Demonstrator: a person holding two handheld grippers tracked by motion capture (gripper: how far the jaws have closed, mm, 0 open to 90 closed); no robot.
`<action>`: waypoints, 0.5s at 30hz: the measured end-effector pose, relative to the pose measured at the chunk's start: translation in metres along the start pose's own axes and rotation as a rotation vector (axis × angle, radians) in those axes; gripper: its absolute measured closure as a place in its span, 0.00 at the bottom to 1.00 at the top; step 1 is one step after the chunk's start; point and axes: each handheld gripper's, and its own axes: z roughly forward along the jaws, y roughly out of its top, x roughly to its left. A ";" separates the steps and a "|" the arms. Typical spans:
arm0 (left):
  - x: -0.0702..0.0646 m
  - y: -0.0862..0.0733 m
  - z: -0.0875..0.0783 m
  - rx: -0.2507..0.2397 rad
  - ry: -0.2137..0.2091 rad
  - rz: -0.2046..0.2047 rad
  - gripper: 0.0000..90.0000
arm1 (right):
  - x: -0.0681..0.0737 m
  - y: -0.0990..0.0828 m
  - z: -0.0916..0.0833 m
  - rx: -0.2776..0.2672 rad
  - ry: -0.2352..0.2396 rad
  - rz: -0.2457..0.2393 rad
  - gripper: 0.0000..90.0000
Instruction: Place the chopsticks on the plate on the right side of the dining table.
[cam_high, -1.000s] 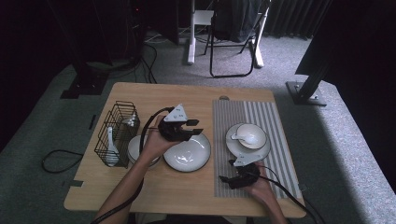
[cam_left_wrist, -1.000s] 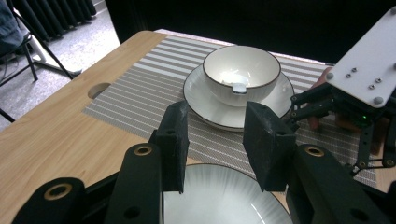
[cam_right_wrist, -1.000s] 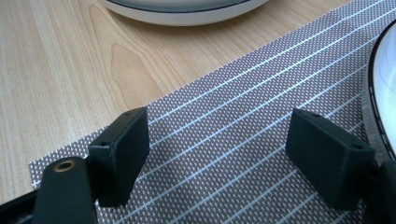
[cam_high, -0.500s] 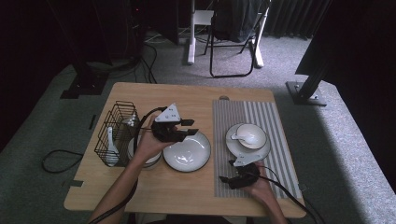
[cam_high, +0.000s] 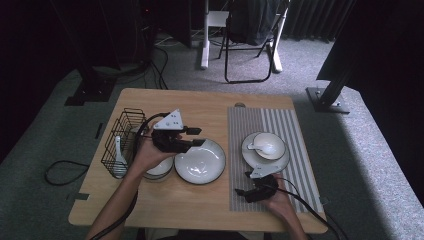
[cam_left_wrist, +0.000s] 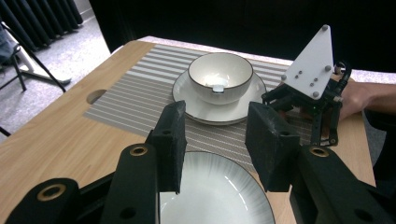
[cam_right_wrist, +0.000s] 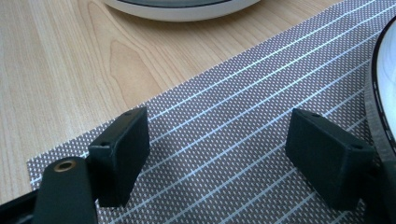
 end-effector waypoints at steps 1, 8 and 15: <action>0.000 0.000 -0.002 -0.003 -0.001 -0.004 0.65 | 0.000 0.000 0.000 0.000 0.000 0.000 0.24; 0.001 0.005 -0.022 -0.015 0.023 0.003 0.64 | 0.000 0.000 0.000 0.000 0.002 0.002 0.24; 0.007 0.005 -0.040 -0.015 0.059 -0.006 0.64 | 0.000 0.000 0.000 0.000 0.001 0.002 0.24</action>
